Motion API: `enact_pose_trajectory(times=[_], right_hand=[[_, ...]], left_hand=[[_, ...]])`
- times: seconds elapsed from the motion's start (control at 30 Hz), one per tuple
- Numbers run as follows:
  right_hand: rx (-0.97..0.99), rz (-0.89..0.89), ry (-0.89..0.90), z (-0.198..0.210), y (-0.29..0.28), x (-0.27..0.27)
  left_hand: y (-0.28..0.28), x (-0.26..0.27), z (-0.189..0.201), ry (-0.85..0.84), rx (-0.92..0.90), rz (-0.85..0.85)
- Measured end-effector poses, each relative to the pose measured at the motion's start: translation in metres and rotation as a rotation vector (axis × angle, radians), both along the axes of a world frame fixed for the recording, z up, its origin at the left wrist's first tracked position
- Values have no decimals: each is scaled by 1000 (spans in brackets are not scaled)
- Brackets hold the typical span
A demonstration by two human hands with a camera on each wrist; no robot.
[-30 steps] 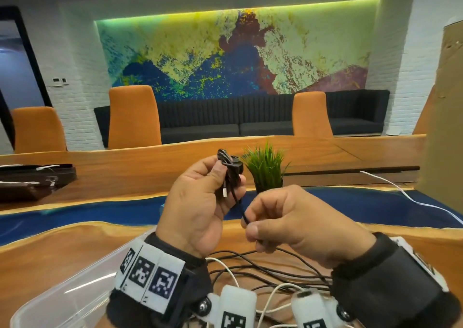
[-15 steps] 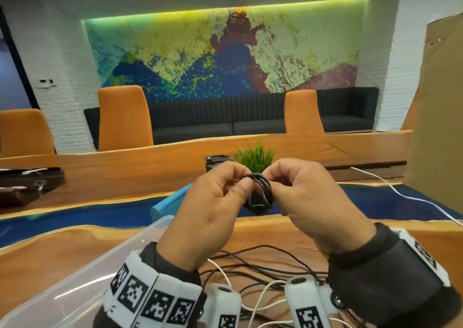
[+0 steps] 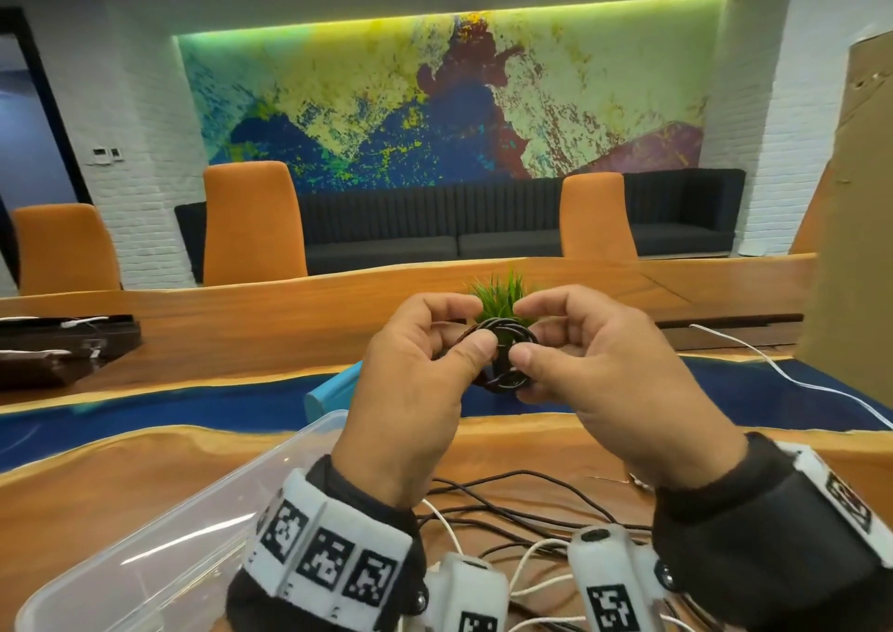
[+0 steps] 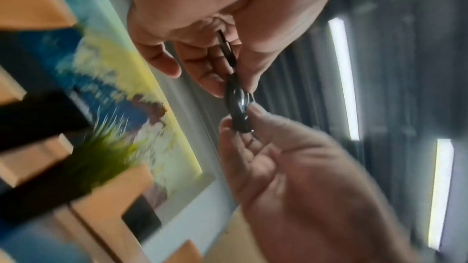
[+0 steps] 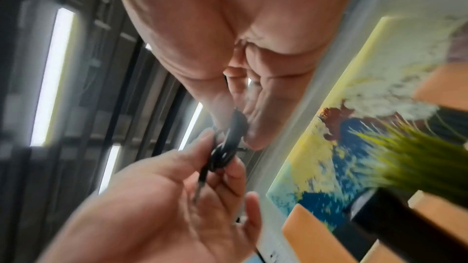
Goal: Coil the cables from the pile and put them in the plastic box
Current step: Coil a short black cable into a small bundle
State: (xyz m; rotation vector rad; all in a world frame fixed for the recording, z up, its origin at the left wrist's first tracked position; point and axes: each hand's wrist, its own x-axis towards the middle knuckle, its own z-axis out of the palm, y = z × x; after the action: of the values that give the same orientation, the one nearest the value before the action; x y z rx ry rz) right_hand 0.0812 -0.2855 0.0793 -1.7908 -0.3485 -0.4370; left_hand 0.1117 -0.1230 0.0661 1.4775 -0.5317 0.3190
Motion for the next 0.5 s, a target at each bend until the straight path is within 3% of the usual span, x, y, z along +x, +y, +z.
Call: enact_pose_trajectory(times=[0.13, 0.23, 0.33, 0.43, 0.5], right_hand=[[324, 213, 149, -4, -8, 8], [350, 323, 142, -7, -11, 10], [159, 236, 26, -11, -9, 13], [-214, 36, -266, -11, -12, 13], [-295, 16, -397, -9, -16, 13]], left_hand=[[0, 1, 2, 373, -304, -366], [0, 2, -2, 488, -477, -551], [-3, 4, -8, 545, -524, -545], [-6, 9, -10, 490, -391, -414], [-6, 11, -9, 448, -375, -343]])
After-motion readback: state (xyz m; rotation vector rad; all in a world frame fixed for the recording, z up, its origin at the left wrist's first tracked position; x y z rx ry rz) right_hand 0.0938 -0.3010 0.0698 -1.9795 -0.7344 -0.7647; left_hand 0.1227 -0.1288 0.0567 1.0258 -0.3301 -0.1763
